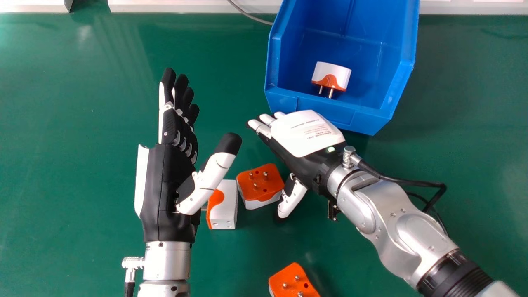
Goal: Pick all objects and put in blue box
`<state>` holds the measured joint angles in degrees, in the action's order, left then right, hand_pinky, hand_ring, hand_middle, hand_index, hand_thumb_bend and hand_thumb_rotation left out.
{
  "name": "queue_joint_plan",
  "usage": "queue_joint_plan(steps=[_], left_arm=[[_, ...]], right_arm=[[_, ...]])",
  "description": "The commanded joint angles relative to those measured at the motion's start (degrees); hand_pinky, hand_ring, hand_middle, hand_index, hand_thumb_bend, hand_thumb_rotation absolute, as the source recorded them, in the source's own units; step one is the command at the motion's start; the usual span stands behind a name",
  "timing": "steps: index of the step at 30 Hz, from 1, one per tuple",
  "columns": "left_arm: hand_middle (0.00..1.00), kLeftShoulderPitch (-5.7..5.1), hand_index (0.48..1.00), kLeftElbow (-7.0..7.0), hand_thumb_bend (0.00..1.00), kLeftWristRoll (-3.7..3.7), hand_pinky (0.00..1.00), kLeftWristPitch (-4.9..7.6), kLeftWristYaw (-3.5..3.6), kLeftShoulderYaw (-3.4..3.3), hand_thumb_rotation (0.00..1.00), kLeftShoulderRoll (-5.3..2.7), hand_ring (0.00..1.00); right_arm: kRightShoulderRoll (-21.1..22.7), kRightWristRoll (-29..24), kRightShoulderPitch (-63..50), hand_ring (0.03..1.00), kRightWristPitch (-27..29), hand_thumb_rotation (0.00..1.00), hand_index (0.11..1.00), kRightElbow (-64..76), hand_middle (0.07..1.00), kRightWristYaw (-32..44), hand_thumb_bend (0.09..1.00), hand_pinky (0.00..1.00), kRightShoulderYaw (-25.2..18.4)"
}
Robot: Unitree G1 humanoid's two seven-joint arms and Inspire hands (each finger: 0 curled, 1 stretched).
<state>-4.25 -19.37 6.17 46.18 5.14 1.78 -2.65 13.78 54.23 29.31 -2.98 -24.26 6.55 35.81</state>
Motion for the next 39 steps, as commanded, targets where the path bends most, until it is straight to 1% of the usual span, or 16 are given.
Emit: queue_joint_plan(steps=[1,5,9,11,12,13,14,16,19,20,24,27,32,33,36,39], left_arm=[[1.00,-0.17,1.000,1.22,0.77,-0.66,1.00,0.99,0.30,0.41,0.48,-0.93,1.00],[1.00,-0.20,1.000,1.22,0.77,-0.76,1.00,0.92,0.34,0.45,0.48,-0.87,1.00],[1.00,-0.12,1.000,1.37,0.77,-0.58,1.00,0.72,0.42,0.49,0.48,-0.89,1.00],[1.00,-0.14,1.000,1.48,0.77,-0.30,1.00,0.55,0.63,0.62,0.48,-0.91,1.00],[1.00,-0.15,1.000,1.50,0.78,-0.21,1.00,0.56,0.69,0.66,0.48,-0.95,1.00],[1.00,-0.15,1.000,1.51,0.78,-0.25,1.00,0.60,0.69,0.69,0.48,-1.00,1.00],[1.00,-0.12,1.000,1.45,0.78,-0.44,1.00,0.70,0.56,0.64,0.48,-1.08,1.00],[1.00,-0.04,1.000,1.26,0.78,-1.24,1.00,1.04,-0.12,0.35,0.48,-1.28,1.00],[1.00,-0.08,1.000,1.21,0.78,-1.73,1.00,1.08,-0.46,0.30,0.48,-1.24,1.00],[1.00,-0.17,1.000,1.37,0.78,-1.65,1.00,0.91,-0.42,0.40,0.48,-1.28,1.00],[1.00,-0.31,1.000,1.67,0.78,-1.08,1.00,0.72,-0.25,0.53,0.48,-1.46,1.00],[1.00,-0.36,1.000,1.68,0.78,-1.32,1.00,0.77,-0.28,0.50,0.48,-1.28,1.00],[1.00,-0.07,1.000,1.50,0.78,-1.16,1.00,0.81,-0.13,0.44,0.48,-1.23,1.00],[1.00,0.02,1.000,1.37,0.78,-1.13,1.00,0.85,-0.09,0.40,0.49,-1.19,1.00],[1.00,0.21,1.000,1.38,0.78,-1.05,1.00,0.63,-0.03,0.37,0.49,-1.17,1.00],[1.00,0.45,1.000,1.19,0.78,-1.10,1.00,0.84,-0.07,0.25,0.49,-1.20,1.00]], right_arm=[[-2.08,-0.17,-1.58,0.972,0.79,0.32,0.946,0.35,0.977,1.64,0.980,0.94,2.74],[-2.71,-0.87,-1.72,0.978,1.02,0.34,0.947,0.39,0.981,2.04,0.984,0.94,3.21],[-4.14,-0.70,-1.91,0.982,1.22,0.35,0.948,0.05,0.985,2.67,0.988,0.94,4.57],[-5.53,-0.89,-1.78,0.982,1.31,0.35,0.948,-1.21,0.985,2.21,0.988,0.94,5.24],[-6.02,-1.14,-1.75,0.963,1.34,0.34,0.929,-1.66,0.973,1.97,0.987,0.91,5.38],[-6.97,-1.79,-1.78,0.963,1.44,0.34,0.929,-2.52,0.973,1.67,0.987,0.91,5.37],[-7.76,-2.78,-2.15,0.963,2.02,0.34,0.929,-3.23,0.973,0.74,0.987,0.91,5.02],[-9.43,-4.78,-2.82,0.963,2.67,0.34,0.929,-4.99,0.973,-0.55,0.987,0.91,4.11],[-10.62,-7.25,-3.02,0.963,3.49,0.34,0.929,-7.07,0.973,-2.27,0.987,0.91,3.42],[-11.07,-7.96,-3.07,0.927,3.87,0.32,0.889,-7.67,0.943,-3.26,0.974,0.86,3.13],[-11.17,-8.68,-3.09,0.927,5.09,0.32,0.889,-8.49,0.943,-5.66,0.974,0.86,3.16],[-11.27,-8.74,-2.67,0.927,5.60,0.32,0.889,-9.37,0.943,-6.92,0.974,0.86,3.33],[-10.82,-10.58,-2.67,0.927,6.28,0.32,0.889,-9.24,0.943,-6.99,0.974,0.86,2.57],[-10.90,-10.85,-2.48,0.820,5.78,0.26,0.816,-9.16,0.839,-6.31,0.882,0.75,2.43],[-10.60,-10.14,-2.01,0.820,6.05,0.26,0.816,-9.60,0.839,-6.98,0.882,0.75,2.76],[-10.92,-10.82,-2.16,0.820,5.58,0.26,0.816,-9.82,0.839,-7.63,0.882,0.75,2.02]])
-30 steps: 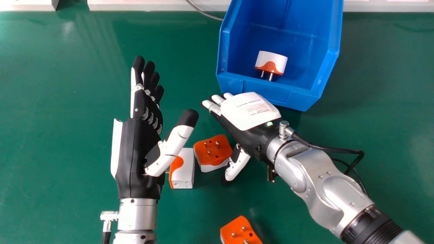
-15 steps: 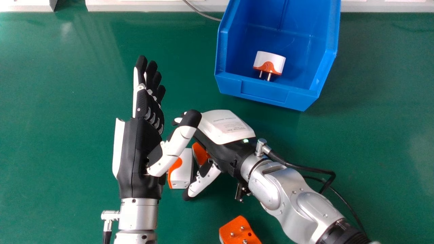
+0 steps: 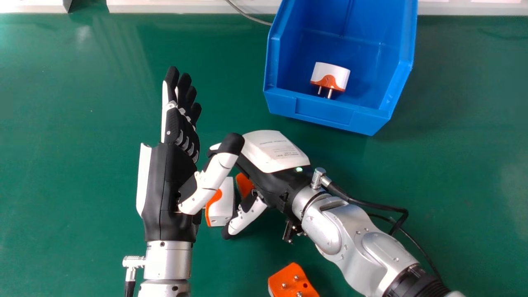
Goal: Pick all objects and put in blue box
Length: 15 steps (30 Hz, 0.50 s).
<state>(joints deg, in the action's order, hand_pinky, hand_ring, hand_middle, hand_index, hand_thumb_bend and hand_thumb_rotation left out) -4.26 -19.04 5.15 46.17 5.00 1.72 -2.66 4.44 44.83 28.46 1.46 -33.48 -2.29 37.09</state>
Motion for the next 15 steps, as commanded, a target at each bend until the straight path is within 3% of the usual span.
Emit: queue_joint_plan(steps=[1,3,4,8,9,10,15], left_arm=[[1.00,0.56,1.000,0.66,0.78,-0.23,1.00,1.06,0.06,0.25,0.49,-1.13,1.00],[1.00,0.69,1.000,0.48,0.78,-0.16,1.00,1.22,0.21,0.25,0.49,-1.05,1.00],[1.00,0.69,1.000,0.53,0.78,-0.22,1.00,1.19,0.17,0.25,0.49,-1.08,1.00],[1.00,0.29,1.000,1.01,0.78,-0.50,1.00,1.12,0.15,0.44,0.49,-1.08,1.00],[1.00,0.11,1.000,1.19,0.78,-0.61,1.00,1.09,0.10,0.47,0.49,-1.08,1.00],[1.00,-0.15,1.000,1.47,0.78,-0.66,1.00,1.01,0.06,0.52,0.49,-1.10,1.00],[1.00,-1.16,1.000,2.05,0.78,-0.26,1.00,0.80,0.56,0.87,0.49,-0.96,1.00]], right_arm=[[-1.55,-1.83,-1.44,0.820,1.38,0.26,0.816,-0.53,0.839,1.04,0.882,0.75,0.41],[-1.25,-1.66,-1.36,0.820,1.22,0.26,0.816,-0.25,0.839,0.90,0.882,0.75,0.50],[-1.05,-1.38,-1.32,0.733,1.09,0.21,0.757,-0.05,0.759,0.58,0.809,0.65,0.69],[0.56,1.30,-1.47,0.733,2.25,0.21,0.757,0.94,0.759,-4.03,0.809,0.65,1.71],[1.07,0.01,-2.44,0.733,4.49,0.21,0.757,1.50,0.759,-6.61,0.809,0.65,0.40],[1.56,-1.20,-3.54,0.664,6.08,0.17,0.712,2.54,0.707,-8.55,0.749,0.58,-0.91],[1.41,-11.56,-10.93,0.664,15.59,0.17,0.712,9.00,0.707,-17.57,0.749,0.58,-11.75]])
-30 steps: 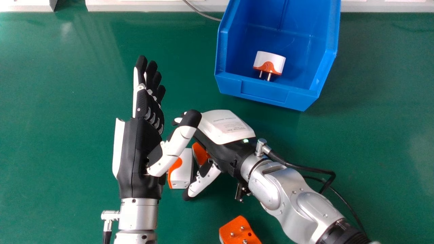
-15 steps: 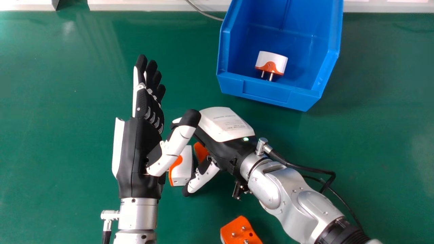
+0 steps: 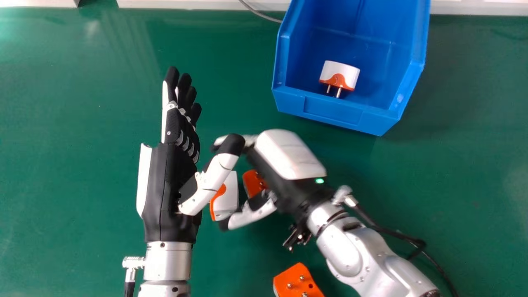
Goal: Pick all objects and put in blue box
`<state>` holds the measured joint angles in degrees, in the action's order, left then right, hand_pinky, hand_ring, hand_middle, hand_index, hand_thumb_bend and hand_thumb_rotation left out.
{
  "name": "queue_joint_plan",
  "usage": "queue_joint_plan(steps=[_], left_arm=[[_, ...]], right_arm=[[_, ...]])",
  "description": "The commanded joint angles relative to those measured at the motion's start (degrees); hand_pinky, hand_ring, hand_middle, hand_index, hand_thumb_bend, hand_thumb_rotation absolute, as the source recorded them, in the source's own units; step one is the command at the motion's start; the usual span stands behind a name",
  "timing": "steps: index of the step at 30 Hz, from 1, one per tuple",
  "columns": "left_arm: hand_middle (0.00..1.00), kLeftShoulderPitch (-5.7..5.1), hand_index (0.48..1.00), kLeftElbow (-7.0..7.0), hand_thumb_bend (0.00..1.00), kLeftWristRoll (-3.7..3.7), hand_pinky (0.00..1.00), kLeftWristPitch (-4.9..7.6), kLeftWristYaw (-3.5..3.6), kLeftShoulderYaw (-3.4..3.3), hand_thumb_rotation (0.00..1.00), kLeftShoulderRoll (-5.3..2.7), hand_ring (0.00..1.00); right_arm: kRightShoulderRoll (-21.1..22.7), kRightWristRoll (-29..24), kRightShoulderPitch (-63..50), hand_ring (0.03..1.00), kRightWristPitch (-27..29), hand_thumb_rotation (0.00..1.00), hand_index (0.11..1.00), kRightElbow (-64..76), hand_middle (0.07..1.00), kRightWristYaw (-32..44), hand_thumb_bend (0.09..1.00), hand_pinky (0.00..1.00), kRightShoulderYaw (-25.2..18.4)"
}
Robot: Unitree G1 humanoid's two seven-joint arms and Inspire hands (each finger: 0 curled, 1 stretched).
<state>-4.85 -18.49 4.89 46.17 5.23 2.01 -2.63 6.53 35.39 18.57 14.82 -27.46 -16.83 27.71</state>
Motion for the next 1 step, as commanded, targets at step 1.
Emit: queue_joint_plan(steps=[1], left_arm=[[1.00,-0.71,1.000,1.49,0.78,0.22,1.00,0.82,0.60,0.67,0.49,-0.90,1.00]], right_arm=[[-1.08,-3.67,-2.69,0.664,3.85,0.17,0.712,4.56,0.707,-5.04,0.749,0.58,-4.39]])
